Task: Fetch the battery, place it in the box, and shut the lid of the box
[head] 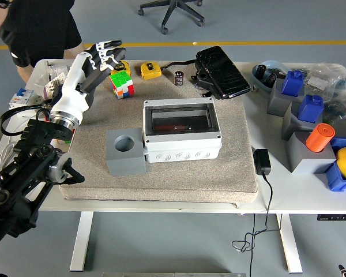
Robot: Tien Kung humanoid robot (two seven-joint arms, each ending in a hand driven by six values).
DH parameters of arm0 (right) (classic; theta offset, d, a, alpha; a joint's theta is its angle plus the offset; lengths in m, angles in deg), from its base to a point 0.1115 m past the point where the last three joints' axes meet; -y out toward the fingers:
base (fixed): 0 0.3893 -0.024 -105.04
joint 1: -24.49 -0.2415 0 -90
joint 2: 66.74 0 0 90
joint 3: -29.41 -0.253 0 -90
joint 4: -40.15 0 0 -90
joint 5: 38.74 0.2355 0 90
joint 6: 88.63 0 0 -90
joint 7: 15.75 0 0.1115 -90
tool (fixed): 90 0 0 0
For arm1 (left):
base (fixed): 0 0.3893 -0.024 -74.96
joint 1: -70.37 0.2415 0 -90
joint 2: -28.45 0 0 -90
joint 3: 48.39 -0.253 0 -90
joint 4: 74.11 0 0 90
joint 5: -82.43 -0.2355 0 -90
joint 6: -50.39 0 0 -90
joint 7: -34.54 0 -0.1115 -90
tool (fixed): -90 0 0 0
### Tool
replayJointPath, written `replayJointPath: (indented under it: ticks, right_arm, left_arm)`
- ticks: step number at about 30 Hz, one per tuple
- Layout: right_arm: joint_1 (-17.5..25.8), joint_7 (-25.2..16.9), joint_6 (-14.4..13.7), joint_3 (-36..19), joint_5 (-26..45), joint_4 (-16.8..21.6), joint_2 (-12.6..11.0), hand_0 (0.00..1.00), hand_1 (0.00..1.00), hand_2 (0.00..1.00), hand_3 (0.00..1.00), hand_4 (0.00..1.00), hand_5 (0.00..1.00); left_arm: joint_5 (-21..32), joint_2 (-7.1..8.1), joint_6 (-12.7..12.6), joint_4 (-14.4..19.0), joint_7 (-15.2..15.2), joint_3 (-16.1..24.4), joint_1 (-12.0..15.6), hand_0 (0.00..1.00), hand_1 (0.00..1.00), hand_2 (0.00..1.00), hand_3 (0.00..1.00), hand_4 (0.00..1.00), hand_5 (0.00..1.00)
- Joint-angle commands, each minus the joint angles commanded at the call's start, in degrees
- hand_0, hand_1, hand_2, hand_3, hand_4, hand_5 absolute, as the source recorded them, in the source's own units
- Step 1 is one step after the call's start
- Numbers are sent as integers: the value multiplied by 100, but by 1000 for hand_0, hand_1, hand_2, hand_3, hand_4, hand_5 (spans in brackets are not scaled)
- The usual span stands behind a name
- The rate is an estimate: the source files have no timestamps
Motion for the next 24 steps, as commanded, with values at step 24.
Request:
replayJointPath:
  ticks: [24]
  right_arm:
    - [-48, 207, 130, -9, -21, 1, 39, 614, 640, 644, 577, 984, 563]
  left_arm:
    - [636, 82, 253, -140, 16, 1031, 278, 614, 663, 645, 618, 981, 479]
